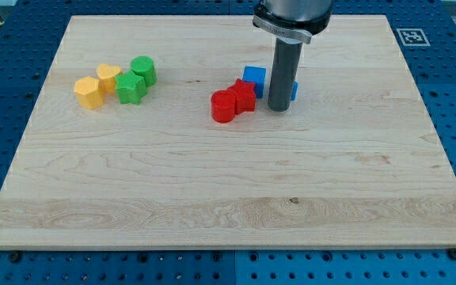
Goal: Move red star alongwith red circle down a bit
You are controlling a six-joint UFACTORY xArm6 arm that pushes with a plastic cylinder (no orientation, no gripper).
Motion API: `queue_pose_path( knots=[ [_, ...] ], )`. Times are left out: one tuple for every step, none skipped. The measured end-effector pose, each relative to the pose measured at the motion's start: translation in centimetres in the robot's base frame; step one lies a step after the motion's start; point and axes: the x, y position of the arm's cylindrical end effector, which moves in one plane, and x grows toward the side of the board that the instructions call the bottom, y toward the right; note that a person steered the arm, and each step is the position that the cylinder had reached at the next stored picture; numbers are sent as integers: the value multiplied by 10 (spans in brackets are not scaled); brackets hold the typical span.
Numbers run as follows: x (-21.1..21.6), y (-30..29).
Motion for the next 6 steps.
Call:
queue_pose_path(
  knots=[
    [-9,-27],
    [-30,-57],
    [-34,-63],
    [-29,-85],
    [0,-99],
    [24,-103]
  ],
)
